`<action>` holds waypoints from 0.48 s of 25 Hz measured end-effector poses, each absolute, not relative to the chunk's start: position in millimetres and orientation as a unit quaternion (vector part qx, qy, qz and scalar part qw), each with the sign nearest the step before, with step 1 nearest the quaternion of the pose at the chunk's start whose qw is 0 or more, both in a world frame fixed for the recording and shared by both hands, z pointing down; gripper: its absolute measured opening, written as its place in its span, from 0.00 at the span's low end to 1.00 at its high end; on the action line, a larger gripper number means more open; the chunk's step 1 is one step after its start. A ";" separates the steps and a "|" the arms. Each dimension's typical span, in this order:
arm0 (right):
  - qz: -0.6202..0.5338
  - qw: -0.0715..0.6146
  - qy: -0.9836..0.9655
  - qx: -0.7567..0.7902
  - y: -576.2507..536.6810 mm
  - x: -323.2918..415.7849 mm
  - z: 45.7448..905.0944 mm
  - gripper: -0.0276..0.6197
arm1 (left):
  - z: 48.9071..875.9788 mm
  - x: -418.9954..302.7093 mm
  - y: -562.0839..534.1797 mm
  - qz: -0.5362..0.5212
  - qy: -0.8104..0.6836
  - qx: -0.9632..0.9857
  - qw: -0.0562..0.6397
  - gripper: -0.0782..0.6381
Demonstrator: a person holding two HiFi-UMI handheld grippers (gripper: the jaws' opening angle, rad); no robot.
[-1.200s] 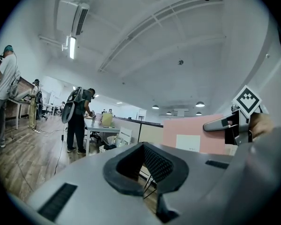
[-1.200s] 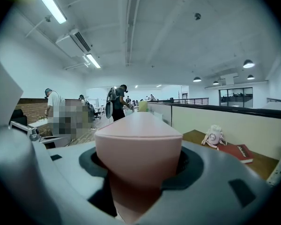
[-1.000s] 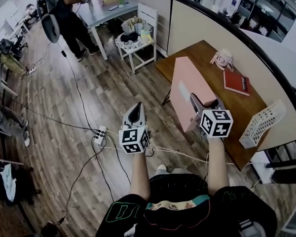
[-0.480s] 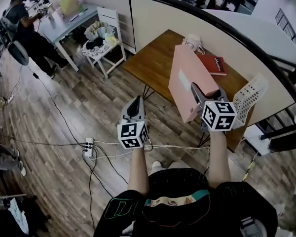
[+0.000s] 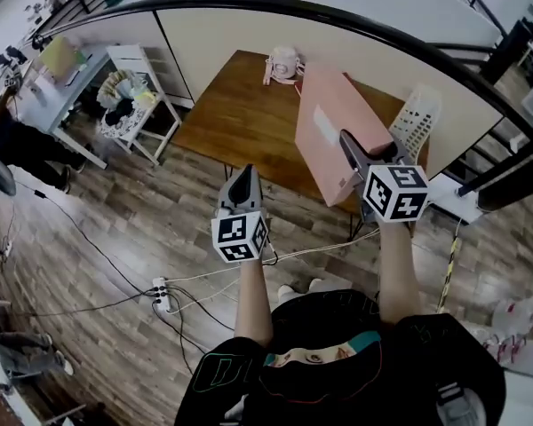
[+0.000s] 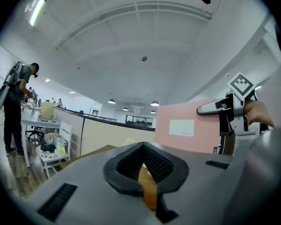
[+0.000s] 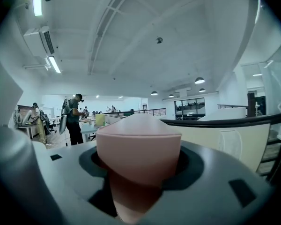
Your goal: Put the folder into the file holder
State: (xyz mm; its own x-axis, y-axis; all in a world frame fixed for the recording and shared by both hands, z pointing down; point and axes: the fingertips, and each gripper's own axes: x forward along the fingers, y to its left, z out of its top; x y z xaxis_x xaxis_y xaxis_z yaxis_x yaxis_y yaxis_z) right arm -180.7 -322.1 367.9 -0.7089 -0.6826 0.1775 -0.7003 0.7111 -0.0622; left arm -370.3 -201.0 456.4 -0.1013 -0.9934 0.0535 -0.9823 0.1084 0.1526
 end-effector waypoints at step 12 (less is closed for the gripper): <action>0.074 0.037 -0.883 0.461 -344.6 -80.1 347.8 0.49 | 453.4 -292.5 -270.0 -0.034 -0.665 0.743 0.073 0.10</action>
State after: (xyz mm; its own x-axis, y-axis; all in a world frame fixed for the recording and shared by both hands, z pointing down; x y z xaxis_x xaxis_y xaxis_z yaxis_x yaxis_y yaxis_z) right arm -80.1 -344.6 347.8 -0.5714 -0.8098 0.1329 -0.8207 0.5631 -0.0973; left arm -292.5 -270.0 453.4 0.1142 -0.9924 0.0468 -0.9825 -0.1059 0.1534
